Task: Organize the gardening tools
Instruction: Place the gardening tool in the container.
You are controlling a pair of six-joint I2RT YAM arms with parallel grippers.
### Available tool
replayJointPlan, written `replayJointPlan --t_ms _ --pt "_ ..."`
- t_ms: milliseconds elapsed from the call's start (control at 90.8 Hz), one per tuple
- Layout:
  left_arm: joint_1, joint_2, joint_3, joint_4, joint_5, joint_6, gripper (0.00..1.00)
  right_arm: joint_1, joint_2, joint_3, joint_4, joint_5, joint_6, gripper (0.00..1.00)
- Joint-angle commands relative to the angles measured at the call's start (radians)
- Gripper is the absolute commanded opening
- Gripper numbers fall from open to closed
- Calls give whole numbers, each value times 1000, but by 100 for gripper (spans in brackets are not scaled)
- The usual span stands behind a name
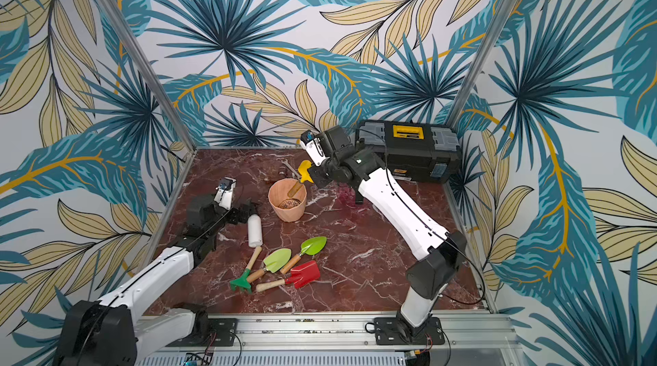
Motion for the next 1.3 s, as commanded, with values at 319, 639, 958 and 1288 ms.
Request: replayJointPlan --t_ms 319,639,958,1288 --pt "-3 1 4 27 13 -1 100 58 237 233 -128 185 -72 9" --pt "-3 6 3 27 11 -1 100 92 328 245 -112 176 -71 11" --pt "-3 -1 -3 26 8 3 100 93 339 241 -106 148 -62 20" --pt "-4 -6 -5 25 7 4 100 93 300 241 -74 163 -20 29"
